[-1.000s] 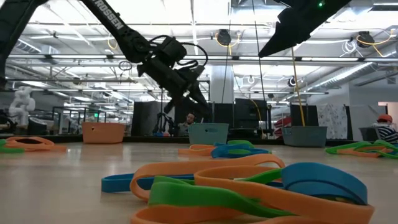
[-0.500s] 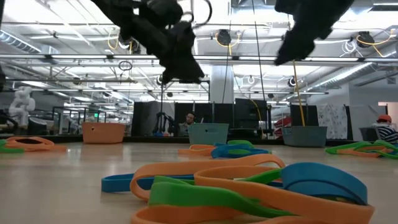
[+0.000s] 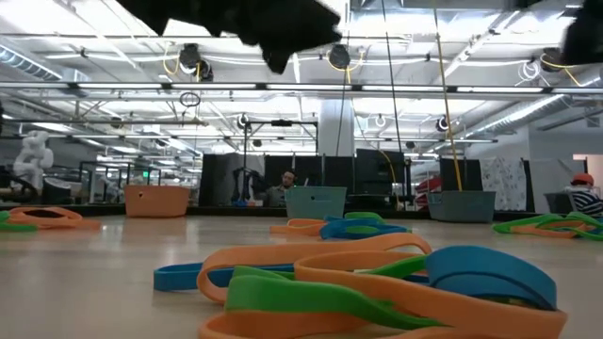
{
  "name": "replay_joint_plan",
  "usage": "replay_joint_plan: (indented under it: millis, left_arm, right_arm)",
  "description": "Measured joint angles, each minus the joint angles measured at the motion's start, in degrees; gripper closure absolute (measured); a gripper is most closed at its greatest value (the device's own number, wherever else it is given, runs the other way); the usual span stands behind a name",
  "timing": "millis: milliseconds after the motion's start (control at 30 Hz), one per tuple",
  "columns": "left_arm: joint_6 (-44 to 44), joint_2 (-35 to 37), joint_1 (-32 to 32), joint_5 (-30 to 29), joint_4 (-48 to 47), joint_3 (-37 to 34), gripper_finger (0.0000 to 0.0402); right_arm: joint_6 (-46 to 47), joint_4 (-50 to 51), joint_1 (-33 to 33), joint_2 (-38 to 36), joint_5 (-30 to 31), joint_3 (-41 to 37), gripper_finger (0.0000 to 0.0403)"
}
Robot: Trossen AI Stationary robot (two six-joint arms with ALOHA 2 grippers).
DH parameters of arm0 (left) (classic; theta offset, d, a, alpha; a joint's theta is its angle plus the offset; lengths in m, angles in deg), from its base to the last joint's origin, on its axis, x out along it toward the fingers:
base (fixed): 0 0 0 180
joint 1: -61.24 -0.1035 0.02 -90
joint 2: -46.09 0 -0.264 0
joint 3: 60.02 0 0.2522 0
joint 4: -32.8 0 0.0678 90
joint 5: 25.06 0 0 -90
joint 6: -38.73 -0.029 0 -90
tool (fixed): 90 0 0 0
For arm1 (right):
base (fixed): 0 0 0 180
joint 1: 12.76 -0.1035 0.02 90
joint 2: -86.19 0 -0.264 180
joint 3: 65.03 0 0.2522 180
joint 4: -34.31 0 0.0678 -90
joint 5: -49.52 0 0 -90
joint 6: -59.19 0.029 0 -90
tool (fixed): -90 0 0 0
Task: Sort rubber bands into baskets
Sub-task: Put the blue rubber band into the light blue bin
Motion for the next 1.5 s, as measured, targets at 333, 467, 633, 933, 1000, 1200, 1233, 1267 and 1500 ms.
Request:
replay_joint_plan:
  millis: [333,467,633,933,1000,1200,1233,1267,1500]
  left_arm:
    - [-2.6,-0.1,4.1,0.0,0.2,0.0,0.0268]
    - [-2.3,-0.1,4.7,0.0,0.2,0.0,0.0268]
    - [-0.8,-0.3,6.1,-0.4,0.7,0.0,0.0268]
    - [-1.0,-6.0,8.5,-2.0,11.0,0.0,0.0268]
    - [-1.0,-6.6,8.2,-2.2,11.4,0.0,0.0268]
    - [-1.0,-6.6,7.4,-2.8,11.3,0.0,0.0268]
    - [-1.0,-6.6,7.3,-2.8,11.3,0.0,0.0268]
    - [-1.0,-6.6,7.3,-2.8,11.2,0.0,0.0268]
    - [-1.0,-6.6,7.3,-2.8,10.4,0.0,0.0268]
  right_arm:
    - [0.9,-7.1,-13.2,7.7,4.7,0.0,0.0232]
    - [-11.6,-11.5,-15.6,13.5,4.6,0.0,0.0232]
    - [-22.1,-15.5,-18.7,21.0,2.0,0.0,0.0232]
    - [-27.1,-17.1,-22.2,30.6,-3.1,0.0,0.0232]
    - [-27.4,-17.3,-22.1,31.8,-3.1,0.0,0.0232]
    - [-31.1,-17.5,-22.2,33.3,-3.3,0.0,0.0232]
    - [-31.6,-17.5,-22.1,33.4,-3.2,0.0,0.0232]
    - [-31.9,-17.5,-22.1,33.7,-3.1,0.0,0.0233]
    - [-32.6,-17.6,-22.1,34.4,-1.3,0.0,0.0276]
